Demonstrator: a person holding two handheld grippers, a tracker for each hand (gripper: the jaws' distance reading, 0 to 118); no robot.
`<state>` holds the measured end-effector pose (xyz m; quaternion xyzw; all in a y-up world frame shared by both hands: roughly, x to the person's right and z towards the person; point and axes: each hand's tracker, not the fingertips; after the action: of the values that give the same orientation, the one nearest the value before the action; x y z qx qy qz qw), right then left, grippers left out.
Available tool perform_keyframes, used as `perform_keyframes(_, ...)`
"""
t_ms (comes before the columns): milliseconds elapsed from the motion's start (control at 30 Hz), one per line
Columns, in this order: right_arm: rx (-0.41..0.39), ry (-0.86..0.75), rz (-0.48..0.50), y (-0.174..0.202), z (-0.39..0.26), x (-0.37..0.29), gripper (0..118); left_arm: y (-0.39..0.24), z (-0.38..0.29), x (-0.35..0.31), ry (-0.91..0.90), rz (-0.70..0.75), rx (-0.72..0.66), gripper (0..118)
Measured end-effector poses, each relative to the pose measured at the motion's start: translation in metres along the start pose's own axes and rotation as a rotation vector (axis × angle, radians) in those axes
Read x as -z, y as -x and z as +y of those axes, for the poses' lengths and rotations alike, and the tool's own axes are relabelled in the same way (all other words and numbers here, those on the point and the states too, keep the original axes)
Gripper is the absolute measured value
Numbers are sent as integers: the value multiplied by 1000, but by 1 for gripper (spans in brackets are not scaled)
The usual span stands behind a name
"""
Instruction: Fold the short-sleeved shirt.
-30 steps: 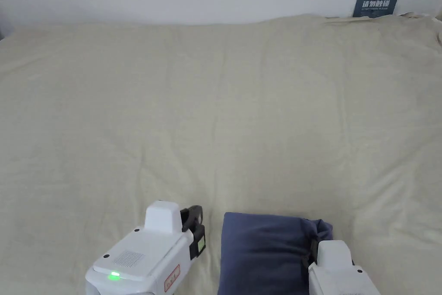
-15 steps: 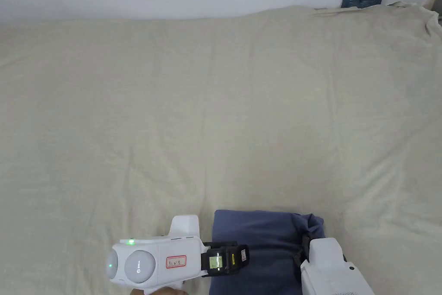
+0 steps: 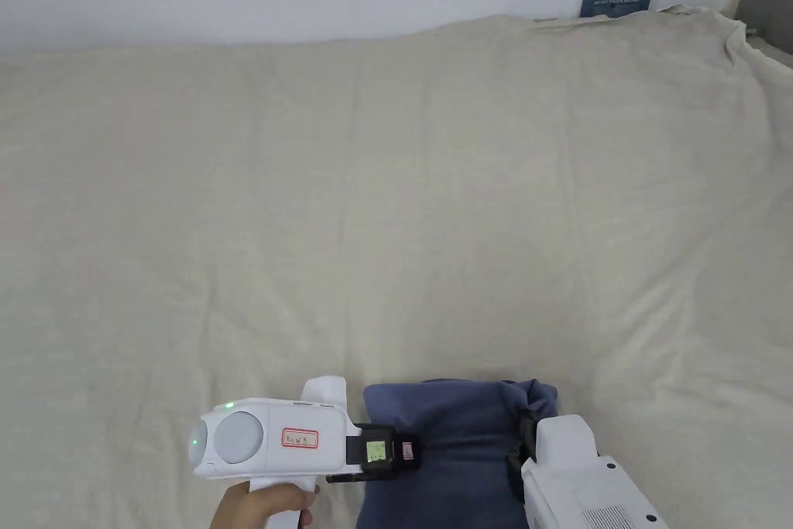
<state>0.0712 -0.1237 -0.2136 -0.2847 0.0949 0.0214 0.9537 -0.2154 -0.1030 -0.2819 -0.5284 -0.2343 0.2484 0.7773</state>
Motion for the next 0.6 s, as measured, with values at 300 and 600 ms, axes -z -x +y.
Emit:
perform_keyframes(300, 17, -129, 30, -5, 56, -46, 0, -14, 8, -28, -47, 23, 74, 18)
perform_keyframes(600, -26, -310, 26, -8, 124, -86, 0, 35, 52, -131, -124, 264, 146, 18)
